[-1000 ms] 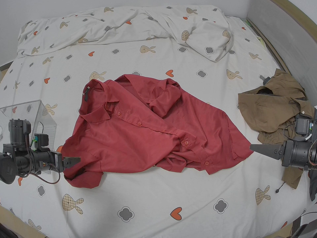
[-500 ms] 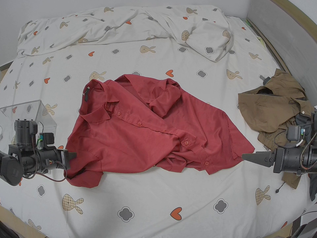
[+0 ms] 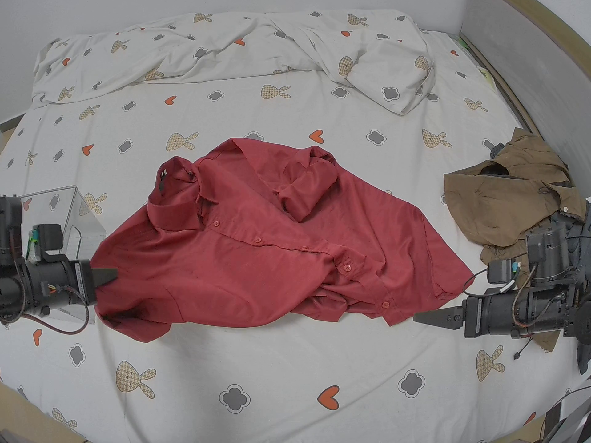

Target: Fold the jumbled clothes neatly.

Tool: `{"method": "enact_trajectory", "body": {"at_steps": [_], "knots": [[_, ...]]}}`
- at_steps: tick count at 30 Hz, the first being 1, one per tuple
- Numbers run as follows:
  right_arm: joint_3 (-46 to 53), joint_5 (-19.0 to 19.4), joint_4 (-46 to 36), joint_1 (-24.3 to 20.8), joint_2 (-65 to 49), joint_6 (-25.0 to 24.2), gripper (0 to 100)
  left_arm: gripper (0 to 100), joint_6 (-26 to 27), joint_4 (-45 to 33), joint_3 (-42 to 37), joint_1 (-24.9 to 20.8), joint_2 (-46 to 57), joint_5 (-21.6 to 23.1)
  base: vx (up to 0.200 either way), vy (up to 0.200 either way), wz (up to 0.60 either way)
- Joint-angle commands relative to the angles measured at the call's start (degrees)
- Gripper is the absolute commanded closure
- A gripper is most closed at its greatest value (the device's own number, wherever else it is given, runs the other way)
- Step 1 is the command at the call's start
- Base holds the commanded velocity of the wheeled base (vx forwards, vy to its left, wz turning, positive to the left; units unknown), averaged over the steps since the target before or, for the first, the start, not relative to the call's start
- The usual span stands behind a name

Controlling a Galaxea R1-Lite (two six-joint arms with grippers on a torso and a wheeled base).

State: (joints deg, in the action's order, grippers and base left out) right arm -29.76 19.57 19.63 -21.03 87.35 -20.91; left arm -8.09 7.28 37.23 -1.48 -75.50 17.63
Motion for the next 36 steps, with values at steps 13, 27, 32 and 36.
{"method": "enact_trajectory", "body": {"at_steps": [13, 27, 32, 36], "knots": [[-0.5, -2.3, 15.5, 12.4, 12.5, 0.3, 0, 100, -2.8, -2.3, 3.6, -0.5, 7.4, 0.0, 0.000, 0.000, 0.00], [-2.5, -21.8, 15.7, 3.5, 12.9, 7.9, 0, 100, -2.7, -2.3, 3.5, -0.5, 6.9, 0.0, 0.000, 0.000, 0.00], [-3.1, -25.8, 15.7, 1.7, 14.6, 8.5, 0, 100, -2.6, -2.3, 3.4, -0.5, 6.9, 0.0, 0.000, 0.000, 0.00], [-3.1, -26.7, 15.7, 1.8, 16.4, 9.0, 0, 100, -2.6, -2.3, 3.3, -0.5, 6.8, 0.0, 0.000, 0.000, 0.00]]}}
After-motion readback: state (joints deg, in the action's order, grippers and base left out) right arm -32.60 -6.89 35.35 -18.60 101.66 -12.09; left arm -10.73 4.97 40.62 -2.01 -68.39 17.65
